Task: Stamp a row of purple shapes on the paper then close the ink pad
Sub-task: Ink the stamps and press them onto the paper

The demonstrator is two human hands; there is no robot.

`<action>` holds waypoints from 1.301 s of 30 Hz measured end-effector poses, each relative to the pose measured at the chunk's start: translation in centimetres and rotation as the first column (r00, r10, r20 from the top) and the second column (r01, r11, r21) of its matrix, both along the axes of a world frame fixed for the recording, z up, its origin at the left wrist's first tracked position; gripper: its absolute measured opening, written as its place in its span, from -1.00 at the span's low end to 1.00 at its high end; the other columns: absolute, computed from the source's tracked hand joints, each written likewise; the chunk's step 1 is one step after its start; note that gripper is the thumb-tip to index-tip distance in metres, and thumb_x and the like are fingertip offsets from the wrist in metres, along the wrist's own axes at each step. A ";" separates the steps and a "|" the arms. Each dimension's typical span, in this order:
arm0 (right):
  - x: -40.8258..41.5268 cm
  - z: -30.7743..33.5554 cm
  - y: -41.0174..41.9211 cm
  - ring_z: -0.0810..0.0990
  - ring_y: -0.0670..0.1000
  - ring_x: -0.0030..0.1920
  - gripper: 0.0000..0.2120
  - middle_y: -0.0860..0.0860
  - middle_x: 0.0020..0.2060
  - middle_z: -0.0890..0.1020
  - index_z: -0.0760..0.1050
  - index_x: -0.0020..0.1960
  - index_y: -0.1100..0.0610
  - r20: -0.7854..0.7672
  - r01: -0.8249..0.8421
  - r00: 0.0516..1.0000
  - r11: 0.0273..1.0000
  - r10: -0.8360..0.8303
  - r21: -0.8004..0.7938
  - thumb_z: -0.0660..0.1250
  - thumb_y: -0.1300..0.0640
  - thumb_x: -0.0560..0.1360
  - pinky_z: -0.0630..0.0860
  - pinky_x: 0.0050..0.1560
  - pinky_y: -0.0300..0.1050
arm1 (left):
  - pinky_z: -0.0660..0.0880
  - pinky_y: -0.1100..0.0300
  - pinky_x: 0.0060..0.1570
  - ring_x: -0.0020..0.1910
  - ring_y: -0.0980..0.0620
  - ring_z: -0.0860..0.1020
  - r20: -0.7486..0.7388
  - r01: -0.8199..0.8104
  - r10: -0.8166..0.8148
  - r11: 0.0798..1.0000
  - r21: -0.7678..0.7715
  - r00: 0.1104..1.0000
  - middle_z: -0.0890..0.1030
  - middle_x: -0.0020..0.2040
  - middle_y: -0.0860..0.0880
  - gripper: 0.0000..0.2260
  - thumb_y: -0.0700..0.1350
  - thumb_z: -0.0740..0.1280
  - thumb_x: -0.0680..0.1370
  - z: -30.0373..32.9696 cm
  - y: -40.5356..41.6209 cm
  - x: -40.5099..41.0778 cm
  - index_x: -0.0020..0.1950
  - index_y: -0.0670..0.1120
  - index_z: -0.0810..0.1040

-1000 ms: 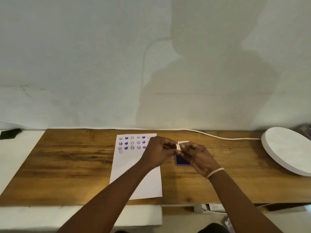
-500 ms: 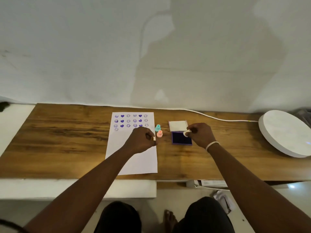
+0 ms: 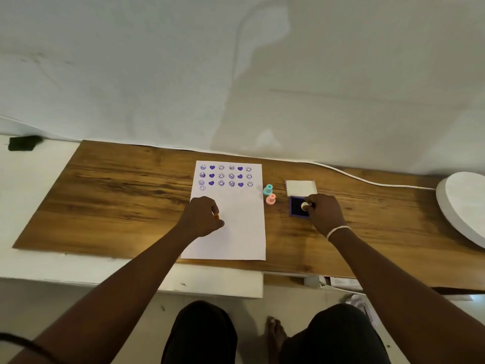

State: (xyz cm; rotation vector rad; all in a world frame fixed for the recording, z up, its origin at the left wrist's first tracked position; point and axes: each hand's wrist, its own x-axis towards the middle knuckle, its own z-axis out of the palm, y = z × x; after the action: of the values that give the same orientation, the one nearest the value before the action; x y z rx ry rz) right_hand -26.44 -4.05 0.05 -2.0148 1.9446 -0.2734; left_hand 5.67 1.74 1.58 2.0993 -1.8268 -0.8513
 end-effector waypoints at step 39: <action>20.5 2.1 -3.3 0.59 0.04 -0.13 -0.78 0.12 -0.09 0.68 0.62 0.00 0.21 0.416 -0.120 0.905 0.991 0.088 0.051 0.48 0.31 0.36 0.45 -0.07 -0.25 | 0.48 0.11 0.16 0.22 -0.09 0.49 0.344 0.217 -0.224 0.974 0.060 0.912 0.56 0.18 -0.15 -0.73 -0.11 0.32 0.55 0.4 0.4 1.0 0.21 -0.19 0.52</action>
State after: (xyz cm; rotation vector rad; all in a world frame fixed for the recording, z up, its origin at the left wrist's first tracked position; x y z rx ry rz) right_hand -5.92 -7.32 2.11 -1.8239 1.5562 -0.5426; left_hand 6.72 2.17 1.93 2.1982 -2.2790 -0.5677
